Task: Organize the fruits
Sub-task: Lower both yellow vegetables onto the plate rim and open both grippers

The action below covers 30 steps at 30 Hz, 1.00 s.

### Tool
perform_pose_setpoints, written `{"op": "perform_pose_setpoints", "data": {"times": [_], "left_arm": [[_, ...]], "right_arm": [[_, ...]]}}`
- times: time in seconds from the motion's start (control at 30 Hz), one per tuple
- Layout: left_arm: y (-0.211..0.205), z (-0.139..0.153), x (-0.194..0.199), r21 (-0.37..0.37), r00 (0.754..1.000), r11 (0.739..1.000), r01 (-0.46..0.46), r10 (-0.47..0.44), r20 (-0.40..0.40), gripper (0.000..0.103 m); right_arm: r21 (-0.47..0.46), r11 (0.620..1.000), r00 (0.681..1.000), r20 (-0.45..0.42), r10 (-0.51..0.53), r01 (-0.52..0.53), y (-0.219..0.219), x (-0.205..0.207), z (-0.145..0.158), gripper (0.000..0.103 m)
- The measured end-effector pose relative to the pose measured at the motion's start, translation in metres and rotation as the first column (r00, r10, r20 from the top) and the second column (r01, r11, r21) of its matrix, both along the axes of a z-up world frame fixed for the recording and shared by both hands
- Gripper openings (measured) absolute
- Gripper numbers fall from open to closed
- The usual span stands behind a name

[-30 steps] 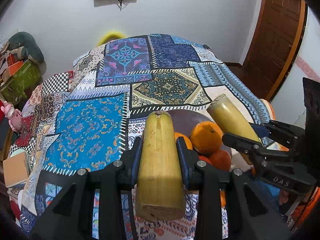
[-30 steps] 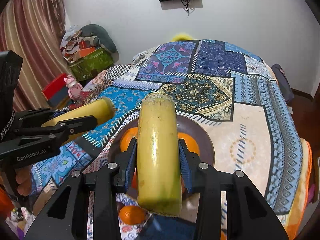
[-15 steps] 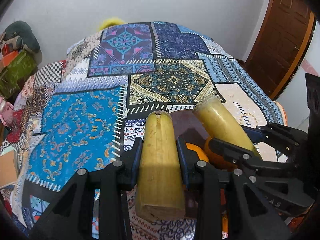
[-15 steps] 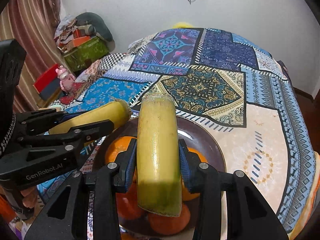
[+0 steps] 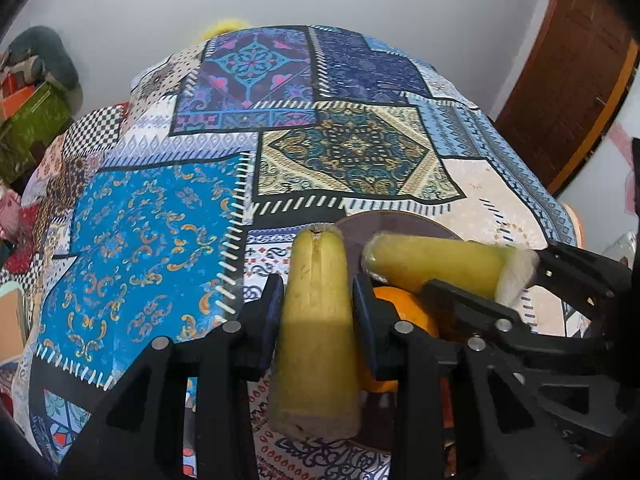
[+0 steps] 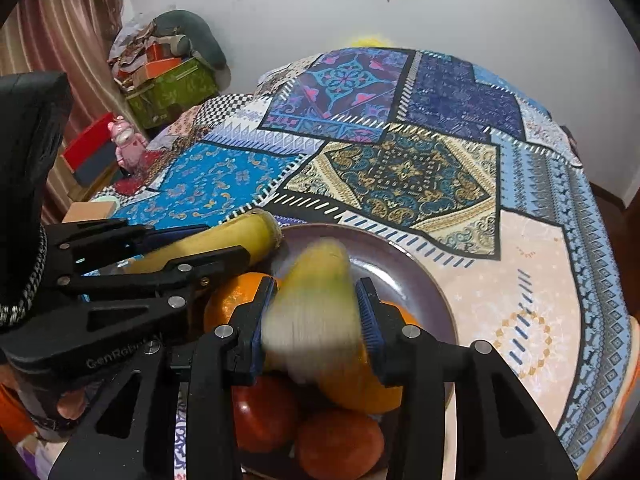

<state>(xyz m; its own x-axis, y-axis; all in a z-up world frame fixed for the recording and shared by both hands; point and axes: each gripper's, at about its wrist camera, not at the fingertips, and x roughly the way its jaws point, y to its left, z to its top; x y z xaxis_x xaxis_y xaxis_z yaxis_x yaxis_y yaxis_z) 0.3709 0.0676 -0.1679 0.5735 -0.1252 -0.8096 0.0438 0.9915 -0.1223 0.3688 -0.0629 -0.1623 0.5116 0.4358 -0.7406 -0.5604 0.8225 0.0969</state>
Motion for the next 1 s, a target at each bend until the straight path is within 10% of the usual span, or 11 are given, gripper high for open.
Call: {"op": "perform_pose_setpoints", "data": {"times": [1.0], "left_arm": [[-0.019,0.079,-0.099,0.056,0.99,0.997,0.048,-0.055,0.133,0.047]], "right_arm": [[0.053,0.998,0.99,0.137,-0.041,0.034,-0.058,-0.08,0.063,0.047]]}}
